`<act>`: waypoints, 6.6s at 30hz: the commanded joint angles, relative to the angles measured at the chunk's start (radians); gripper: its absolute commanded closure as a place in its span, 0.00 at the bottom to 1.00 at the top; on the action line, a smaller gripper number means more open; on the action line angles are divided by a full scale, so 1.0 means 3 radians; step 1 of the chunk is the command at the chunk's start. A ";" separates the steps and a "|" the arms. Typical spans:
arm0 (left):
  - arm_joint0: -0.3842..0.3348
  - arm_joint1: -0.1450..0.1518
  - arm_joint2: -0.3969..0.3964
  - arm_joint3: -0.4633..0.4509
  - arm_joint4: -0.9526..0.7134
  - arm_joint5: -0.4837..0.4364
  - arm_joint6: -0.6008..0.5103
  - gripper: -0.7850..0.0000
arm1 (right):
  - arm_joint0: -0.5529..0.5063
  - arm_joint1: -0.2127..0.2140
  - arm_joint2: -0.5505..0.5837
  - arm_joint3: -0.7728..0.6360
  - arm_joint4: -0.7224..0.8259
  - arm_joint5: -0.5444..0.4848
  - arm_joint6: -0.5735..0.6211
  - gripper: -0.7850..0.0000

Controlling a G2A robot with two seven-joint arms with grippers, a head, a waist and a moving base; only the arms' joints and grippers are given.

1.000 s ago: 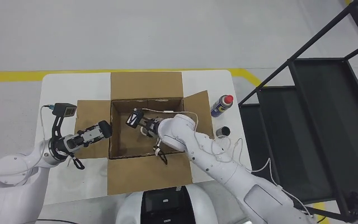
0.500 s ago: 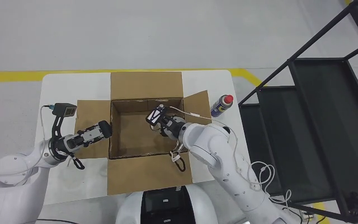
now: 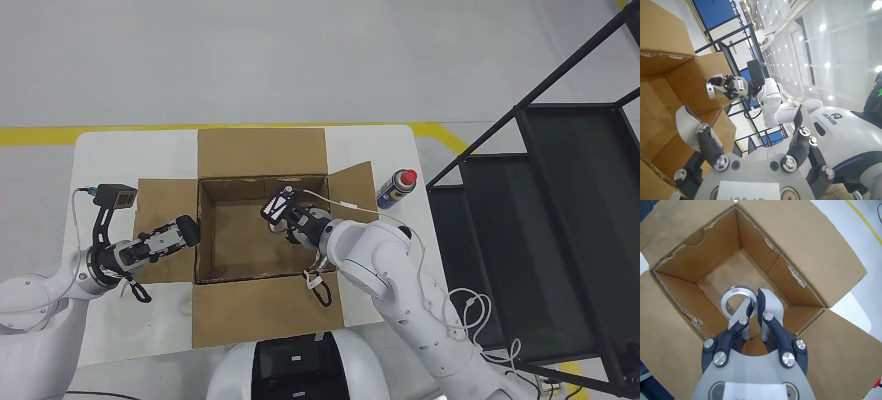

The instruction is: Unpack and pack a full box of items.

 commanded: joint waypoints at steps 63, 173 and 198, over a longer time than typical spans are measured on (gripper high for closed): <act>0.0000 0.0000 0.0000 0.0000 0.0000 0.0000 0.0000 0.00 | -0.1956 0.0423 0.1868 -0.0331 -0.0418 -0.0643 -0.0210 1.00; 0.0000 0.0000 0.0000 0.0000 0.0000 0.0000 0.0000 0.00 | -0.1200 0.0644 0.1668 0.1202 0.0617 -0.0293 -0.0567 1.00; 0.0000 0.0000 0.0000 0.0000 0.0000 0.0000 0.0000 0.00 | -0.2207 0.0748 0.2547 -0.1210 0.1089 -0.0786 -0.1688 1.00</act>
